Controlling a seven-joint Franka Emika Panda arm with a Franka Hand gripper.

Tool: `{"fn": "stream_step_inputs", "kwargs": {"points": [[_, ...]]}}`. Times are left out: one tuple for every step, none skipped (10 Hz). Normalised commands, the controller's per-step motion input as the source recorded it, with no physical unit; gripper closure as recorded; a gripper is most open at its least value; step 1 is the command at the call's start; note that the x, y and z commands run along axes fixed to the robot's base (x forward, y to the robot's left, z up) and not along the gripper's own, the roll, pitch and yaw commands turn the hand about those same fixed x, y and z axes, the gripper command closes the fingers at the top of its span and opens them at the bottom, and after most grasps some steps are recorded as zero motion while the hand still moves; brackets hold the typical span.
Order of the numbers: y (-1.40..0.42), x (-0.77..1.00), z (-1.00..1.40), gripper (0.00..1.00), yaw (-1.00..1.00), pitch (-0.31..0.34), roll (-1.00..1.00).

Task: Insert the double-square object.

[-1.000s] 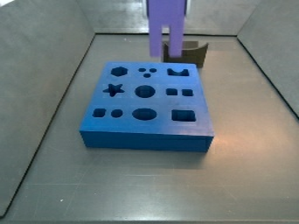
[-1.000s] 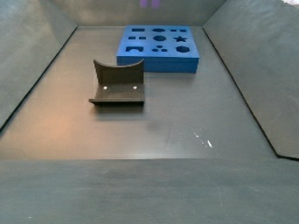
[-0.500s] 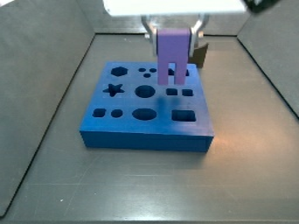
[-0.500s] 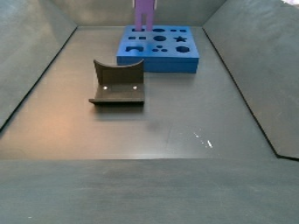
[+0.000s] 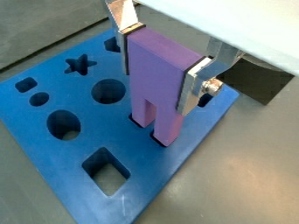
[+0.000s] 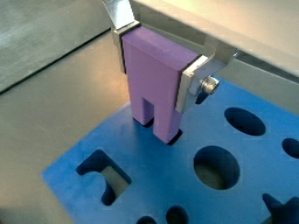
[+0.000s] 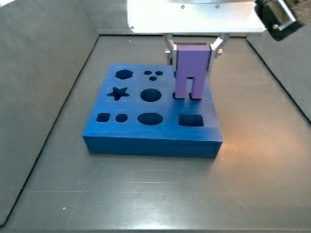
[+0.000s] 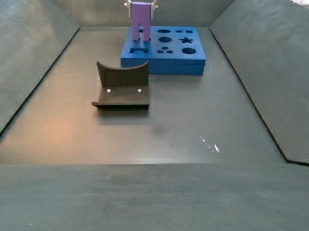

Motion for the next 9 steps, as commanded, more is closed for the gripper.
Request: {"fn": "stream_step_inputs", "kwargs": {"points": [[0.0,-0.15,-0.34,1.0,0.0,-0.117,0.02],[0.0,-0.27,-0.48,1.0,0.0,-0.104,0.11],[0.0,-0.41,-0.56,1.0,0.0,-0.041,0.22],[0.0,-0.34,-0.55,1.0,0.0,-0.023,0.2],[0.0,-0.15,-0.56,1.0,-0.01,-0.033,0.16],[0.0,-0.1,-0.55,1.0,0.0,-0.017,0.19],[0.01,0.0,-0.35,1.0,0.03,-0.061,0.06],[-0.03,0.0,0.0,1.0,0.0,0.0,0.03],[0.0,0.0,0.0,1.0,0.0,0.003,0.0]]}}
